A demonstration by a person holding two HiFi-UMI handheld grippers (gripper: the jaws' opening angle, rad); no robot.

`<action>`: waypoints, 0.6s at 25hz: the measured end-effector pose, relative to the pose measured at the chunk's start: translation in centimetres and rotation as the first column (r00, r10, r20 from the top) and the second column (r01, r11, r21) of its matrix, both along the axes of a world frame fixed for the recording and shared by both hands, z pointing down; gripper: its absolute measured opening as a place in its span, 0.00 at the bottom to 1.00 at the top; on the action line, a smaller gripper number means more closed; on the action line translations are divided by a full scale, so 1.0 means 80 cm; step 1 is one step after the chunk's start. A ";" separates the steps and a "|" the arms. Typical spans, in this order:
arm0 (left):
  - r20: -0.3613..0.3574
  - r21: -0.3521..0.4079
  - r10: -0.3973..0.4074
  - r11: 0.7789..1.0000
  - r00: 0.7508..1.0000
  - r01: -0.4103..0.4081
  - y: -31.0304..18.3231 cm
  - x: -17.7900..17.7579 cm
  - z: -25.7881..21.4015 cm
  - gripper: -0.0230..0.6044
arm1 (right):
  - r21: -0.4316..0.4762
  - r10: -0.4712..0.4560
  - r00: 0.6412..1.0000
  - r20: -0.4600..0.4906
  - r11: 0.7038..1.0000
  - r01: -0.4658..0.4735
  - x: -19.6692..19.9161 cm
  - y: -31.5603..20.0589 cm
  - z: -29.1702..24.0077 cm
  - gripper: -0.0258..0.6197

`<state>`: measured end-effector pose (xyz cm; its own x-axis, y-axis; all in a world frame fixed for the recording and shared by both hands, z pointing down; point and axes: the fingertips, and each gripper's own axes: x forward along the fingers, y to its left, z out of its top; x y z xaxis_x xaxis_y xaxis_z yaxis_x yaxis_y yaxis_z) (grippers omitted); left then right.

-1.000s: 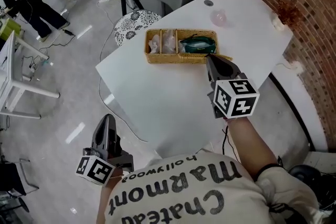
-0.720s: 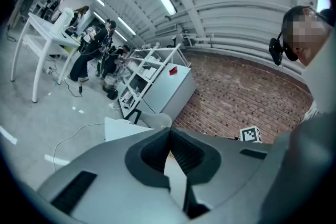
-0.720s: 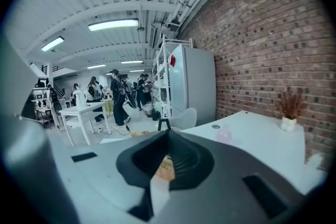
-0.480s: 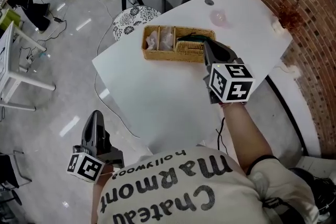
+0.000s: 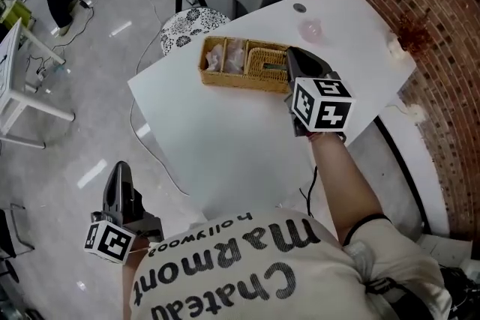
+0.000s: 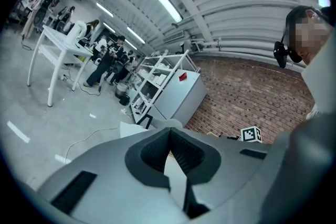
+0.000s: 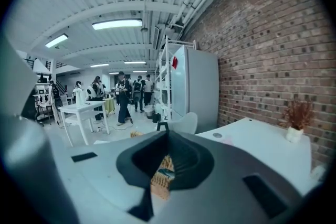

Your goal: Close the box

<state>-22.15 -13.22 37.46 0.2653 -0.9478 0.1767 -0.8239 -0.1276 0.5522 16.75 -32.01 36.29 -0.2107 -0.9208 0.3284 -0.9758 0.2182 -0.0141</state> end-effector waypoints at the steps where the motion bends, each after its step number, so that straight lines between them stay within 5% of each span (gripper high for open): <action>1: 0.001 0.000 -0.006 1.000 1.000 0.006 0.002 -0.001 -0.001 0.04 | 0.000 -0.003 1.000 0.000 1.000 0.003 0.000 -0.002 0.000 0.06; 15: 0.004 -0.006 -0.104 0.995 0.995 0.104 0.025 -0.007 0.003 0.04 | -0.003 -0.020 1.000 0.024 1.000 0.020 0.011 -0.034 0.006 0.06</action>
<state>-22.71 -11.22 37.69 0.1649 -0.9691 0.1832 -0.8345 -0.0381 0.5497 17.65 -34.76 36.81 -0.2371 -0.9150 0.3264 -0.9705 0.2379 -0.0383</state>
